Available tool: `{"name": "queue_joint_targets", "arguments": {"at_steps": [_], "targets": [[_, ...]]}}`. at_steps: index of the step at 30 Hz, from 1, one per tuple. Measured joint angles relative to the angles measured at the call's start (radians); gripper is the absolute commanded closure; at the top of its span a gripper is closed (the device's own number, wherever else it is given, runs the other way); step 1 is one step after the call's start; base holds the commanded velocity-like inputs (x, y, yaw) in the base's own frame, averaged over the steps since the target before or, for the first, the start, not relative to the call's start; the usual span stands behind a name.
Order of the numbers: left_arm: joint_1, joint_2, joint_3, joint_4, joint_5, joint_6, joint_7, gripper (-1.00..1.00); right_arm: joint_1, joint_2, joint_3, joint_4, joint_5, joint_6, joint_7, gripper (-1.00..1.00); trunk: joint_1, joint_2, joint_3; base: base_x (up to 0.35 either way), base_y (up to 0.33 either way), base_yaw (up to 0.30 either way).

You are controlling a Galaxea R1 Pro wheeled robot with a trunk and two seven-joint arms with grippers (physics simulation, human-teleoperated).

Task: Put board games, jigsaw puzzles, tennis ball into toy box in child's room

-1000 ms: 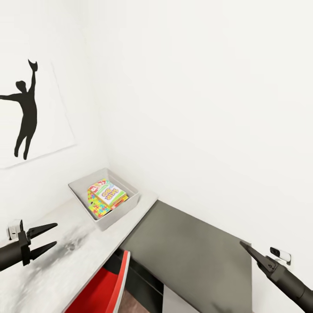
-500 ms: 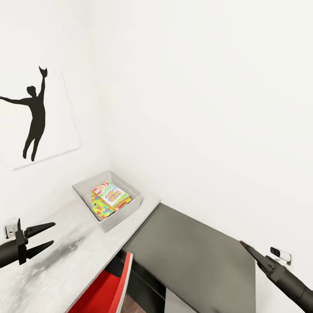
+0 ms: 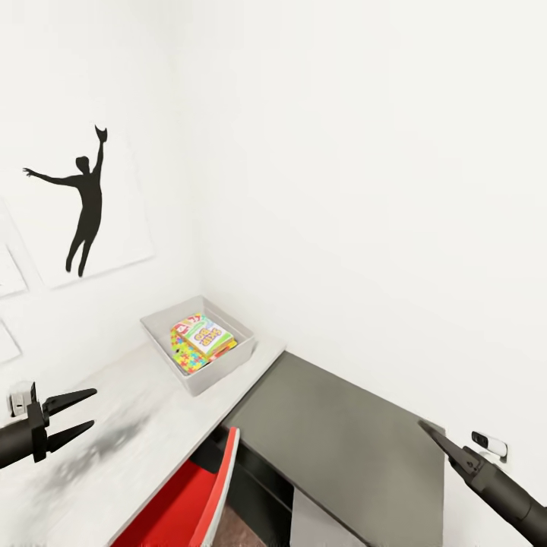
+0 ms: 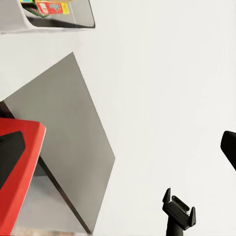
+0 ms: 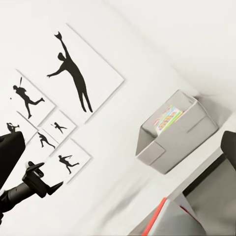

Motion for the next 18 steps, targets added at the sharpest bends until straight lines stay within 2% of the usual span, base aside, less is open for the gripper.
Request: {"name": "queue_joint_targets", "arguments": {"at_steps": [10,18], "targets": [[0.001,0.0,0.0,-0.001,0.0,0.0,0.0,-1.0,0.0,0.001,0.0,-0.003,0.004,-0.001,-0.005,-1.0,0.0,0.0,0.0,-0.048,0.005,0.236],[0.001,0.0,0.0,-0.001,0.0,0.0,0.0,-1.0,0.0,0.0,0.002,-0.003,0.004,0.0,-0.007,-1.0,0.0,0.0,0.0,-0.155,0.15,0.28]]}}
